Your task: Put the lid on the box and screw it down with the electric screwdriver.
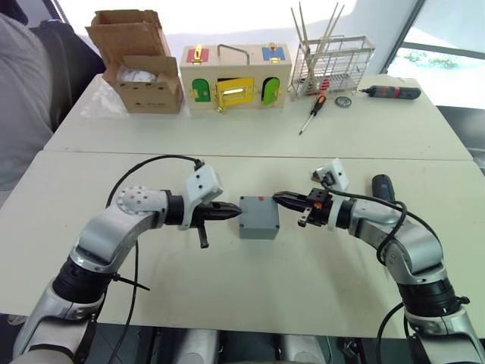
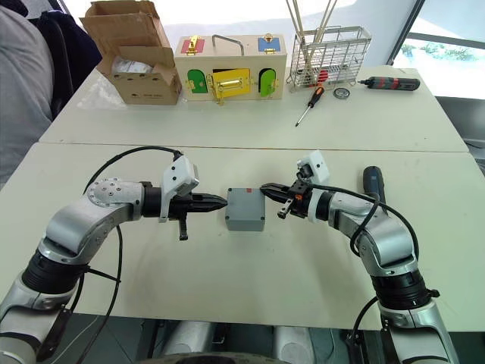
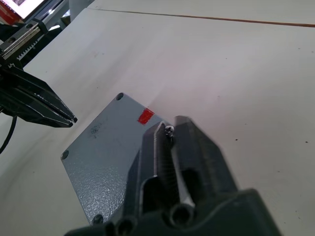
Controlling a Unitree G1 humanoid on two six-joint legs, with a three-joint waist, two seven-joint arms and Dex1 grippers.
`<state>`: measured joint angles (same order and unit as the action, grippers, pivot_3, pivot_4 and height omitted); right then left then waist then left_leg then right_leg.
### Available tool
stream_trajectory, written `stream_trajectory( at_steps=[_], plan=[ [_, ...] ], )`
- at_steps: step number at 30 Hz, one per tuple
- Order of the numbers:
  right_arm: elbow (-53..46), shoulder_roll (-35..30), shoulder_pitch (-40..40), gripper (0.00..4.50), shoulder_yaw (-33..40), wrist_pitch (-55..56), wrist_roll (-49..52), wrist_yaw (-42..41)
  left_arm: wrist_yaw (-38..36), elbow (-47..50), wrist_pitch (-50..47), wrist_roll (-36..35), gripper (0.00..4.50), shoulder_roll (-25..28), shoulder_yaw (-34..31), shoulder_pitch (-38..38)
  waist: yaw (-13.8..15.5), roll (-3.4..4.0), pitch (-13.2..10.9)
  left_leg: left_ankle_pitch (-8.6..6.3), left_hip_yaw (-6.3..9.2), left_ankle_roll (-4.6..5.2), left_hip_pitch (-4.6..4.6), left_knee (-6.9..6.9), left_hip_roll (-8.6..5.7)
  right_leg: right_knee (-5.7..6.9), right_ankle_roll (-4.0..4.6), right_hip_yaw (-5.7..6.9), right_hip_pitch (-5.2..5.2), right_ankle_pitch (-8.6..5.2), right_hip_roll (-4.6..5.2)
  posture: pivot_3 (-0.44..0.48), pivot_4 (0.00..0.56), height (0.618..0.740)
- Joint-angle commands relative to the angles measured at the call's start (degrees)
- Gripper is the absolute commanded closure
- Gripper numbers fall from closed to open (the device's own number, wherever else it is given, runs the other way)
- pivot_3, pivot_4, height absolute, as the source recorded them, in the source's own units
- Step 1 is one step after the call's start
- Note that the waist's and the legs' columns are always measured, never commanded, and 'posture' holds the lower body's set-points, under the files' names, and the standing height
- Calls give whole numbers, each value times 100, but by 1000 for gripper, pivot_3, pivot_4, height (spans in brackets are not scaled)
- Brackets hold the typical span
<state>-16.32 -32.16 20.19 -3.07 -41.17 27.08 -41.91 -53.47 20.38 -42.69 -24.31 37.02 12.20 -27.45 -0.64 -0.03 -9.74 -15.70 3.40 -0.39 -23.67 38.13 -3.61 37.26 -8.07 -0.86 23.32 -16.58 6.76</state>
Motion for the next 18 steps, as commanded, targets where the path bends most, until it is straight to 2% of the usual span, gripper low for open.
stream_trajectory(
  at_steps=[1,5,7,12,14,18],
  plan=[
    [-159,-83,129,2598,88,17,26,-41,-1,55,122,1,4500,-14,-67,-89,-1,0,0,0,0,0,0,0,0,0,0,0,0,0,0,0,150,735],
    [-214,-259,195,723,150,-13,17,-94,-2,30,144,-13,4500,-34,-77,-119,2,0,0,0,0,0,0,0,0,0,0,0,0,0,0,0,150,735],
    [-202,-490,345,137,358,-112,77,-138,3,-7,212,-5,4500,-97,-71,-185,7,0,0,0,0,0,0,0,0,0,0,0,0,0,0,0,150,735],
    [163,-1179,1284,137,1626,-1087,731,105,-75,82,284,-264,4500,-498,-102,-544,28,0,-1,0,-2,0,-1,4,-3,0,0,-1,-1,0,3,0,150,735],
    [498,-1739,1513,137,1659,-1478,633,23,-154,151,338,-291,4500,-637,44,-633,38,0,-1,0,3,0,-1,1,-3,-4,0,2,-5,0,3,0,150,735],
    [850,-3157,1469,63,1003,-2040,315,-594,-313,174,665,-7,4500,-714,475,-681,24,-3,1,-3,0,5,-1,-4,-3,-9,1,2,-5,0,5,0,150,735]
  ],
)
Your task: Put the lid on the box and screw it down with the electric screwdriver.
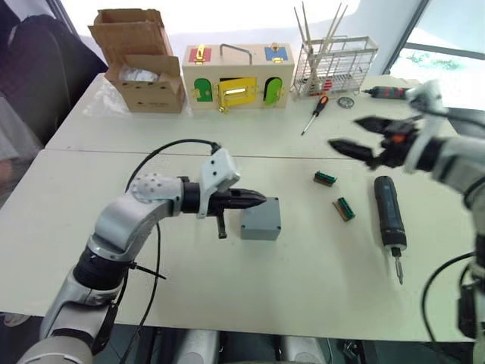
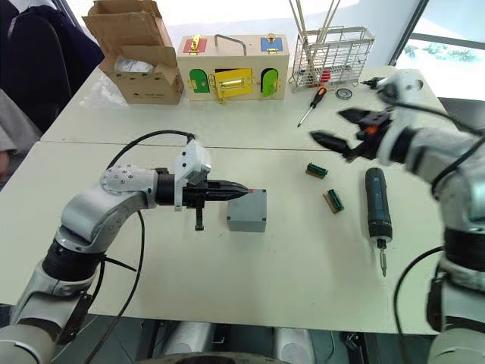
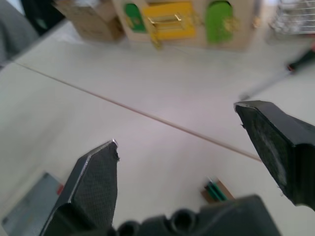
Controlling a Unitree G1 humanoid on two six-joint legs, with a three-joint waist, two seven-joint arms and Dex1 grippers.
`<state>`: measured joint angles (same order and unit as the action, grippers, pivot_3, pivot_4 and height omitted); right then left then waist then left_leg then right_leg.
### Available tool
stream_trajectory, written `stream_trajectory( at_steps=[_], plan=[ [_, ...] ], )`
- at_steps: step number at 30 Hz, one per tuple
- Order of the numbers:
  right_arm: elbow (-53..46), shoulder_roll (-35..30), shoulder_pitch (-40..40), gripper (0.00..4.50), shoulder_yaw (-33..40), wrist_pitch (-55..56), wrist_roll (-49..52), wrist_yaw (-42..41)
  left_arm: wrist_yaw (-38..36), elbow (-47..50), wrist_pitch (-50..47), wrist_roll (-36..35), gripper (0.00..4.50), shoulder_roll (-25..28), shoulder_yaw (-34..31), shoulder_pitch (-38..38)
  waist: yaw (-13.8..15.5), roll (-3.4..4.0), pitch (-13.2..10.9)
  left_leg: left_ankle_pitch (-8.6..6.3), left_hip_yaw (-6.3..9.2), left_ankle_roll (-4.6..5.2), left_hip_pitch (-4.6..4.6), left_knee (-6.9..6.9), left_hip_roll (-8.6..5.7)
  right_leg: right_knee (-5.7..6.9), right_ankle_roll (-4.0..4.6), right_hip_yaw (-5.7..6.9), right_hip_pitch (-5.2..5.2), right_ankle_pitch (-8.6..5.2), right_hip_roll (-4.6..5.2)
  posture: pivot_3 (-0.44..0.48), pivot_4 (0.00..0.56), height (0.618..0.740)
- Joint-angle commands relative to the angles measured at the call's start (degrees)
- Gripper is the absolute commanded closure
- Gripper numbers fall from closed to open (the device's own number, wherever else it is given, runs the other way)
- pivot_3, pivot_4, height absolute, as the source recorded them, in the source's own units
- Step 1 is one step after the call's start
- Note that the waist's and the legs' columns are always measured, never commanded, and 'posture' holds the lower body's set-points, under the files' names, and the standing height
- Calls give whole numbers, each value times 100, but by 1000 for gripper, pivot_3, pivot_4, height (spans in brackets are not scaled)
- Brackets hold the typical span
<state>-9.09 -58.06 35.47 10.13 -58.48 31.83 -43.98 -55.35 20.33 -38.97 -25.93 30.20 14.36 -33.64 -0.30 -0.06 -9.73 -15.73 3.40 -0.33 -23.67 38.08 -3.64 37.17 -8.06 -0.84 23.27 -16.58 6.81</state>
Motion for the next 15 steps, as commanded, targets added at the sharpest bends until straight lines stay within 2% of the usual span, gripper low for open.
stream_trajectory(
  at_steps=[1,5,7,12,15],
  plan=[
    [284,-775,11,63,-417,-521,-197,-407,-178,164,435,270,4500,-33,394,-63,-27,1,0,0,-4,0,0,0,0,-1,0,-1,0,0,0,0,150,735],
    [1064,-1600,552,63,-1233,-1955,-224,-736,-212,4,953,648,4500,-271,853,-64,-44,22,-1,-1,-23,4,3,8,4,3,0,-13,2,0,0,0,150,735],
    [1398,-1817,886,63,-1788,-2559,-175,-1004,-194,-45,1163,808,4500,-385,1020,-7,-37,21,-1,-18,-23,33,3,4,6,1,1,-14,4,0,-2,0,150,735],
    [1977,-1986,1124,63,-2615,-2738,-292,-1529,-52,-120,1335,1069,4500,-664,1252,47,-31,20,-2,-19,-28,34,2,2,7,-6,1,-14,6,0,-1,0,150,735],
    [2440,-1862,1255,63,-2896,-2873,-337,-1680,55,-132,1391,1233,4500,-813,1393,136,-3,21,-1,-19,-27,34,2,7,4,-5,0,-14,3,0,1,0,150,735]
  ],
)
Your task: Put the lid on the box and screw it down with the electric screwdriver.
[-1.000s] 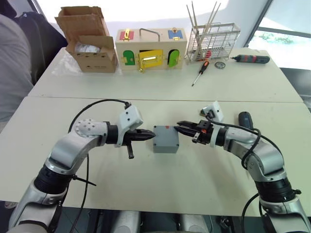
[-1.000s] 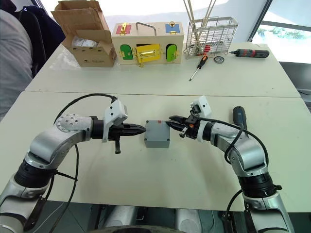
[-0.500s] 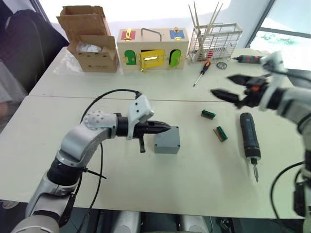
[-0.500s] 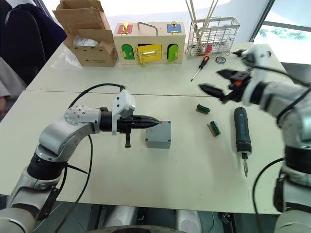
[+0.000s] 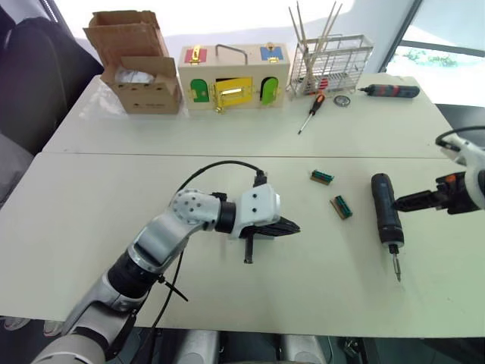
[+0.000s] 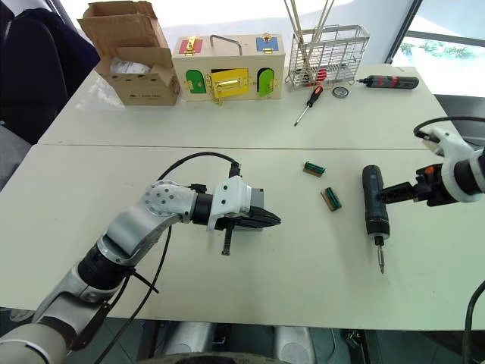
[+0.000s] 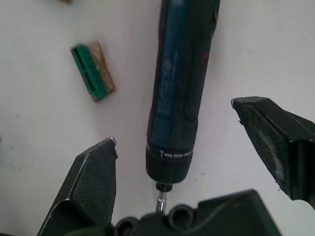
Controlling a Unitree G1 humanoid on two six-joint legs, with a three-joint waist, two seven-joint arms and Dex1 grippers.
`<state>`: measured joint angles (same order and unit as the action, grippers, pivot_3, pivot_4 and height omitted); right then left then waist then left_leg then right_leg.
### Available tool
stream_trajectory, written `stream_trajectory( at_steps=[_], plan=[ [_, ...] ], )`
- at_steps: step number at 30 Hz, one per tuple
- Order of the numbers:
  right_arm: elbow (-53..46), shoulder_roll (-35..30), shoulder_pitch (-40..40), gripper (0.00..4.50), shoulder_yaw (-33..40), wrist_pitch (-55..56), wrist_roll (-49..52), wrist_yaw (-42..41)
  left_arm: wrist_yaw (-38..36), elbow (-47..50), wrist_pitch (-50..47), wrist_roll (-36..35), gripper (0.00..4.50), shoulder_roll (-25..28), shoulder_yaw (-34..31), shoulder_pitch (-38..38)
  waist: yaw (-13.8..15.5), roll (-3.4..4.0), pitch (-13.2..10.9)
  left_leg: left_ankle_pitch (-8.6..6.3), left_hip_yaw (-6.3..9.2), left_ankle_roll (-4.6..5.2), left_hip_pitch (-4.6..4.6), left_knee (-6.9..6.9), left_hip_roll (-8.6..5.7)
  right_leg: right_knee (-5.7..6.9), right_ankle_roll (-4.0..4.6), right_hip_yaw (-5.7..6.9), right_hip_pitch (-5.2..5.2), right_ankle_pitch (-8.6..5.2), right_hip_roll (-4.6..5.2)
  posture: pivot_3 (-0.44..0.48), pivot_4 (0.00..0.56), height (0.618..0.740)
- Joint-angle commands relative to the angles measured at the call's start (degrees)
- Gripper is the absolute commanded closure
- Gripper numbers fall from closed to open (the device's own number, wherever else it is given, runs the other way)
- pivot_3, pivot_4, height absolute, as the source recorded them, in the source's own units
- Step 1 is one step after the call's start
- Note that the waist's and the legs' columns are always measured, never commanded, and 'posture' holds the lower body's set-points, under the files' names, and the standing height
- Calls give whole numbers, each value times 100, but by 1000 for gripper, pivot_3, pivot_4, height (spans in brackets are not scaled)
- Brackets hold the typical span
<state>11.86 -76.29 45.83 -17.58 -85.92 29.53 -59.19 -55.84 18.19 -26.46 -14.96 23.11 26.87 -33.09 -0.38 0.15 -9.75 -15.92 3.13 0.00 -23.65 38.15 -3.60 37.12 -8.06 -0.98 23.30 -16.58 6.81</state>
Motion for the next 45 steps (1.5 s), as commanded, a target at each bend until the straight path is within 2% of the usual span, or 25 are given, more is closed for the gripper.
stream_trajectory(
  at_steps=[1,9,16,19,25,27,28,31,35,38,40,42,45],
  plan=[
    [476,8,288,63,-197,-158,-134,-182,138,84,145,177,4500,-138,166,110,0,0,0,1,-1,-2,0,0,-2,0,0,-1,0,0,1,0,150,735],
    [1040,468,655,63,-836,-224,-440,-165,268,268,97,296,4500,-163,185,308,-11,1,0,4,-1,-8,0,0,0,2,0,-2,3,0,0,0,150,735],
    [1537,1006,931,63,-1280,140,-873,-192,245,337,49,250,4500,-130,77,306,-3,0,0,11,0,-20,0,1,-2,2,0,-1,2,0,0,0,150,735],
    [1477,1052,872,63,-1667,266,-1046,-399,310,385,0,261,4500,-133,55,335,2,-4,1,11,4,-20,0,2,-2,2,0,2,1,0,-1,0,150,735],
    [1186,877,619,1684,-2149,617,-1378,-808,465,455,-123,270,4500,-166,56,414,29,-6,3,11,10,-20,0,5,-3,1,0,6,-5,0,0,0,150,735],
    [1129,832,560,2360,-2227,710,-1493,-934,483,458,-143,273,4500,-164,58,415,66,-8,4,11,12,-20,0,5,-3,1,0,9,-5,0,-1,0,150,735],
    [1098,803,526,2538,-2255,753,-1549,-991,484,459,-151,266,4500,-158,51,415,89,-9,5,11,12,-20,0,6,-2,1,0,9,-6,0,-1,0,150,735],
    [978,693,383,2549,-2299,910,-1717,-1146,476,438,-157,246,4500,-133,30,406,129,-16,8,11,16,-21,1,10,-4,0,0,12,-12,0,-1,0,150,735],
    [906,649,193,2549,-2137,1033,-1858,-1234,454,362,-140,230,4500,-112,-5,373,134,-21,12,11,23,-21,1,10,-8,-4,0,14,-17,0,0,0,150,735],
    [1507,1049,742,2549,-1536,1339,-1987,-988,392,186,-127,211,4500,-28,-155,280,108,-35,16,13,25,-24,2,10,-8,-4,0,15,-19,0,0,0,150,735],
    [1783,1285,1245,2549,-1043,1514,-1972,-805,317,23,-111,144,4500,68,-373,179,31,-39,14,18,16,-33,7,11,-8,-4,0,9,-20,2,0,0,150,735],
    [1876,1423,1658,2549,-477,1574,-1888,-535,222,-189,-83,54,4500,171,-618,43,-49,-6,2,20,4,-36,9,10,-9,7,1,-3,-9,2,2,0,150,735],
    [1646,1545,1925,2549,634,1526,-1711,107,30,-598,-77,-217,4500,311,-1101,-191,-34,19,2,22,0,-39,-4,-14,-5,18,-1,-4,28,0,1,0,150,735]
  ],
)
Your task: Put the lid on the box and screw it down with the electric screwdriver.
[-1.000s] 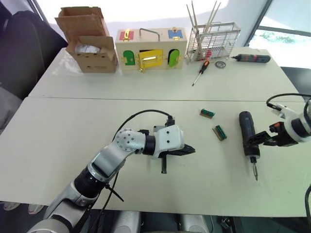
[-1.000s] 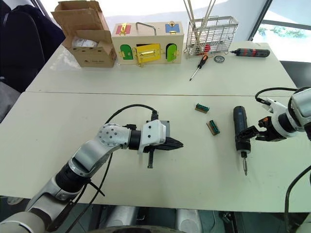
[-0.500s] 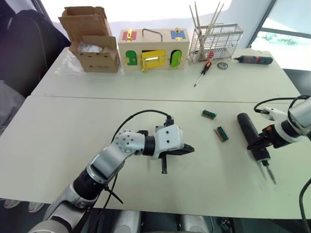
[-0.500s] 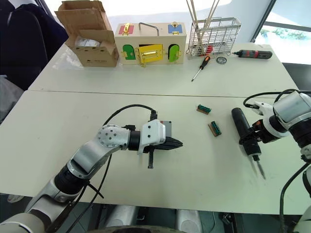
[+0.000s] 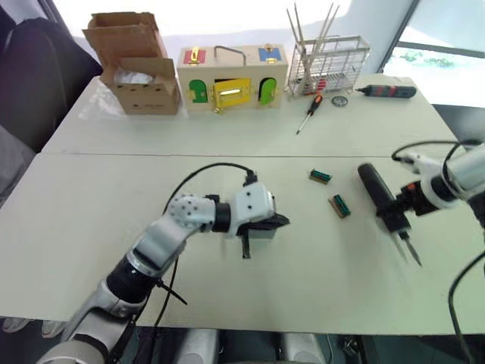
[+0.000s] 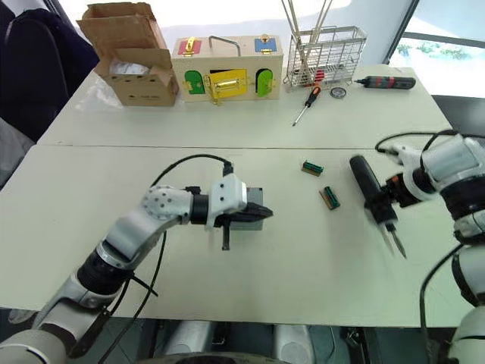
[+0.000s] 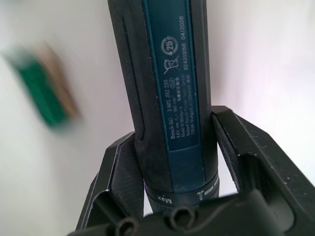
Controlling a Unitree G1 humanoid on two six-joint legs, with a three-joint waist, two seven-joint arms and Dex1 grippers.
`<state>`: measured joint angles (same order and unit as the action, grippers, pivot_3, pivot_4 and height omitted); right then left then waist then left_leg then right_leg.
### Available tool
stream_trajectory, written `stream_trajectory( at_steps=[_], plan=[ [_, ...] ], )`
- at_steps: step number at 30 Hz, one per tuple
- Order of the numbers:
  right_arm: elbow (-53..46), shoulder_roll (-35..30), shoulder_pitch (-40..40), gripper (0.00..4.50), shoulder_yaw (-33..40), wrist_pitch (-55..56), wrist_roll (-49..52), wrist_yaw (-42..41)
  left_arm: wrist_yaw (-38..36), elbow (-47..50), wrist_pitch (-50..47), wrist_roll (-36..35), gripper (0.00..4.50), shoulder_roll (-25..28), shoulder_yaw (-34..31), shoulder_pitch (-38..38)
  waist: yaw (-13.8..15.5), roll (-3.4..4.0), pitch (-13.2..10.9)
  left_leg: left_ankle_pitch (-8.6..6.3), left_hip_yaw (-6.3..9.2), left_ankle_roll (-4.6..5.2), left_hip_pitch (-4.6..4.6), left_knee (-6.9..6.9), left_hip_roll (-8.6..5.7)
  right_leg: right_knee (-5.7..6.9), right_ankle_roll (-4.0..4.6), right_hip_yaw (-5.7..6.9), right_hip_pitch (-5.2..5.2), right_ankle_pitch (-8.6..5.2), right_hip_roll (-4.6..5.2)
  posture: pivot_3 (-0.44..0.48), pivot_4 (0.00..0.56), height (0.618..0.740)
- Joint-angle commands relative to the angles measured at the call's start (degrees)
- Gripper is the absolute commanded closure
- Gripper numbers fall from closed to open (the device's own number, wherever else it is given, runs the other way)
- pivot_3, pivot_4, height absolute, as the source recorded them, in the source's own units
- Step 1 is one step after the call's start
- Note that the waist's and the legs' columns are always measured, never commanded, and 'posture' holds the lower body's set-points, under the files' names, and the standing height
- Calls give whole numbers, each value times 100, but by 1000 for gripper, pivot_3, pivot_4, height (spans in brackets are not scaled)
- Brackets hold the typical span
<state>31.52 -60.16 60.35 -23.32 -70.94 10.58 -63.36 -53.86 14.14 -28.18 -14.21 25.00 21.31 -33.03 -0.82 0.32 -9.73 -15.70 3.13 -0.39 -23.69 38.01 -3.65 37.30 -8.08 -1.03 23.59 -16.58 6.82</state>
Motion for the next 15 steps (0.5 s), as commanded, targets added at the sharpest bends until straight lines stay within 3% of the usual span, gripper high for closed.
stream_trajectory(
  at_steps=[1,3,5,8,11,15],
  plan=[
    [-454,38,479,2549,1716,-116,297,791,-239,-336,73,-390,4500,149,-681,-286,13,1,1,1,4,-2,-18,-3,7,1,0,8,19,0,-5,0,150,735],
    [-1235,486,180,2549,3059,-259,624,1392,-438,-614,2,-579,4500,258,-926,-467,26,-3,3,6,13,-11,-68,6,10,10,1,18,72,0,-6,0,150,735],
    [-2716,1471,-374,2549,4593,36,1087,2018,-645,-869,-30,-677,4500,410,-1087,-593,17,-12,5,9,23,-15,-82,9,10,25,2,28,82,1,-4,0,150,735],
    [-4333,2656,-961,2549,5712,328,1734,2539,-851,-1006,-82,-746,4500,558,-1137,-672,12,-12,5,9,22,-15,-84,15,1,55,1,28,79,2,3,0,150,735],
    [-5552,3840,-1531,2549,5901,569,2351,3021,-1014,-942,-319,-823,4500,670,-1053,-745,38,-12,5,14,34,-20,-83,36,-11,84,1,22,78,2,7,0,150,735],
    [-6090,4555,-2068,2549,5332,1280,2359,3451,-1082,-861,-500,-862,4500,664,-939,-733,-13,-11,6,15,37,-20,-81,35,-18,88,1,16,78,2,7,0,150,735]
  ],
)
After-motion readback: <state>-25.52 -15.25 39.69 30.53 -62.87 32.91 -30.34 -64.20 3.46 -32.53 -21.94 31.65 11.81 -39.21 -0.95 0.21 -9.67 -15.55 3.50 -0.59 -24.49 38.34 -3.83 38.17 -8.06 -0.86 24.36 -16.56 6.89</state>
